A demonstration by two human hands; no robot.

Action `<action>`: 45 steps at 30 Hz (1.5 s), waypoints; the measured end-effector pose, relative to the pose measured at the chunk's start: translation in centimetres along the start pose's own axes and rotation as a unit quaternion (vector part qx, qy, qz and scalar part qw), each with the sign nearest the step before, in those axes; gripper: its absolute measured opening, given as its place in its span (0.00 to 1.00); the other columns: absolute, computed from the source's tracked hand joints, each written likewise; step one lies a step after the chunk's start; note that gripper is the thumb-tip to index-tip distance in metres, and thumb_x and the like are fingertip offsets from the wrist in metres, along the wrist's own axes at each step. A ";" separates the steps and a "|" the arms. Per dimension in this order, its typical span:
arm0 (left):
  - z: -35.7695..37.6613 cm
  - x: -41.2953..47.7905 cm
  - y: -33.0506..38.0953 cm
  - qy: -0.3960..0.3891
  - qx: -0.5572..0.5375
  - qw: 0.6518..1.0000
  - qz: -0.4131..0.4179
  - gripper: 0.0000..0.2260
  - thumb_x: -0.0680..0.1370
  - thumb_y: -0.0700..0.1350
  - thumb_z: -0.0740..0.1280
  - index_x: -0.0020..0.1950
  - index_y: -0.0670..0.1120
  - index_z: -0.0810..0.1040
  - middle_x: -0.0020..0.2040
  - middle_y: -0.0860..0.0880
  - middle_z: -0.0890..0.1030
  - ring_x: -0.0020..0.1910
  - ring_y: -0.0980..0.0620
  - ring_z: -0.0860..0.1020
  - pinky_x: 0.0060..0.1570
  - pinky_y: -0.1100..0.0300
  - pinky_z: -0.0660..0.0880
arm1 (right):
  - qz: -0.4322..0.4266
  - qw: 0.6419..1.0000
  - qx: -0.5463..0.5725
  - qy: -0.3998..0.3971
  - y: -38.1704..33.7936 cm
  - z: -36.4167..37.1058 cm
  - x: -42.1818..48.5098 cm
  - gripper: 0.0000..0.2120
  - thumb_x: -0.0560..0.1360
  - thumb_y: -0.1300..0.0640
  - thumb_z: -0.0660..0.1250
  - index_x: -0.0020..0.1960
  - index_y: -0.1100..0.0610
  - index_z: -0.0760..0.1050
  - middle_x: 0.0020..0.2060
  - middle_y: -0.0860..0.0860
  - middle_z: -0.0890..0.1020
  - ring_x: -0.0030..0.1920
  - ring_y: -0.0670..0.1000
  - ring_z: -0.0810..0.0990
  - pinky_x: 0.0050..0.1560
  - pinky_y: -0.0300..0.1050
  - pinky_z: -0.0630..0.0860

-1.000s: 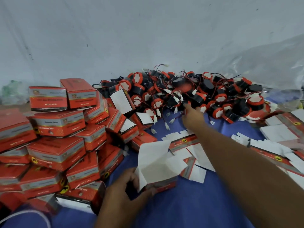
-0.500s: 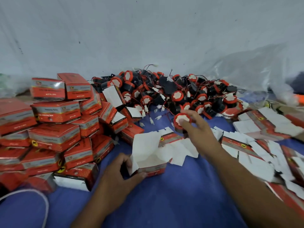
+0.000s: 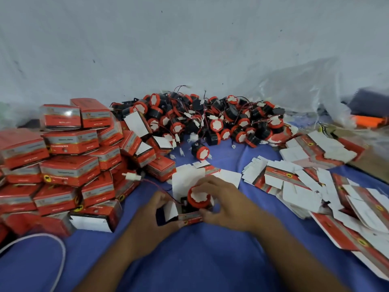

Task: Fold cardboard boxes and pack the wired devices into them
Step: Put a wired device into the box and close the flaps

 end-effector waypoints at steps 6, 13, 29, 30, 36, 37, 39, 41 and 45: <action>-0.4 0.0 1.0 0.090 -0.051 0.992 0.078 0.13 0.82 0.51 0.59 0.55 0.52 0.83 0.57 0.56 0.81 0.60 0.60 0.77 0.60 0.63 0.73 | -0.014 0.998 -0.065 -0.006 -0.4 1.4 0.3 0.11 0.72 0.58 0.70 0.53 0.56 0.84 0.53 0.54 0.76 0.51 0.54 0.74 0.53 0.51 0.73; 1.6 0.6 2.5 0.047 -0.036 0.997 0.049 0.06 0.81 0.50 0.65 0.51 0.57 0.81 0.59 0.56 0.77 0.59 0.59 0.77 0.57 0.62 0.73 | -0.032 0.998 -0.037 0.050 -1.2 1.3 0.2 0.11 0.79 0.50 0.69 0.46 0.58 0.81 0.47 0.50 0.75 0.46 0.49 0.70 0.50 0.45 0.70; 2.0 0.2 0.9 0.170 -0.124 0.970 -0.119 0.13 0.74 0.46 0.75 0.54 0.55 0.75 0.53 0.54 0.80 0.49 0.53 0.80 0.45 0.55 0.80 | -0.008 0.985 0.062 0.159 -2.5 2.8 0.5 0.06 0.78 0.63 0.69 0.53 0.59 0.83 0.48 0.51 0.84 0.47 0.47 0.82 0.48 0.44 0.79; 2.0 0.0 0.9 0.189 -0.131 0.966 -0.123 0.17 0.74 0.45 0.75 0.57 0.56 0.73 0.53 0.56 0.79 0.48 0.57 0.80 0.44 0.57 0.79 | 0.004 0.988 0.056 0.140 -2.3 3.3 0.6 0.07 0.78 0.63 0.68 0.53 0.59 0.84 0.48 0.51 0.85 0.48 0.49 0.82 0.49 0.47 0.79; 1.6 -0.9 1.0 0.241 -0.141 0.956 -0.093 0.21 0.74 0.44 0.74 0.59 0.63 0.70 0.55 0.62 0.78 0.51 0.65 0.78 0.44 0.68 0.74 | -0.012 0.993 0.012 0.116 -2.2 3.9 0.5 0.07 0.78 0.61 0.70 0.52 0.57 0.86 0.51 0.52 0.84 0.55 0.55 0.79 0.57 0.51 0.76; 1.6 -1.0 1.1 0.238 -0.149 0.956 -0.086 0.21 0.75 0.43 0.74 0.59 0.63 0.70 0.55 0.63 0.78 0.51 0.65 0.78 0.44 0.68 0.74 | -0.009 0.995 0.001 0.101 -2.1 3.8 0.5 0.07 0.78 0.58 0.69 0.52 0.55 0.86 0.52 0.51 0.82 0.56 0.54 0.76 0.58 0.50 0.73; 1.4 -1.4 1.5 0.219 -0.133 0.965 -0.051 0.20 0.76 0.41 0.72 0.60 0.62 0.73 0.54 0.64 0.80 0.51 0.64 0.79 0.44 0.69 0.77 | -0.006 0.999 -0.014 0.053 -1.9 3.8 0.2 0.09 0.80 0.53 0.67 0.51 0.52 0.86 0.54 0.48 0.78 0.59 0.52 0.71 0.59 0.50 0.69; 1.4 -1.6 2.2 0.198 -0.064 0.978 0.009 0.13 0.78 0.41 0.70 0.59 0.56 0.79 0.56 0.63 0.80 0.55 0.65 0.78 0.50 0.72 0.75 | -0.027 0.998 -0.041 0.028 -2.2 4.0 -0.2 0.11 0.80 0.49 0.66 0.48 0.53 0.85 0.53 0.48 0.77 0.58 0.53 0.70 0.58 0.52 0.68; 1.9 -1.4 2.8 0.159 0.041 0.985 0.056 0.14 0.76 0.51 0.66 0.59 0.51 0.82 0.60 0.59 0.74 0.61 0.63 0.70 0.59 0.69 0.67 | -0.079 0.997 -0.015 -0.007 -2.6 3.4 -0.1 0.07 0.78 0.56 0.69 0.45 0.56 0.83 0.49 0.48 0.78 0.53 0.50 0.73 0.58 0.52 0.69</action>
Point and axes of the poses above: each hand's wrist, its own x-axis towards the middle knuckle, its own z-axis out of the palm, y = z × x, the point moved 4 cm from there along x, towards the middle knuckle
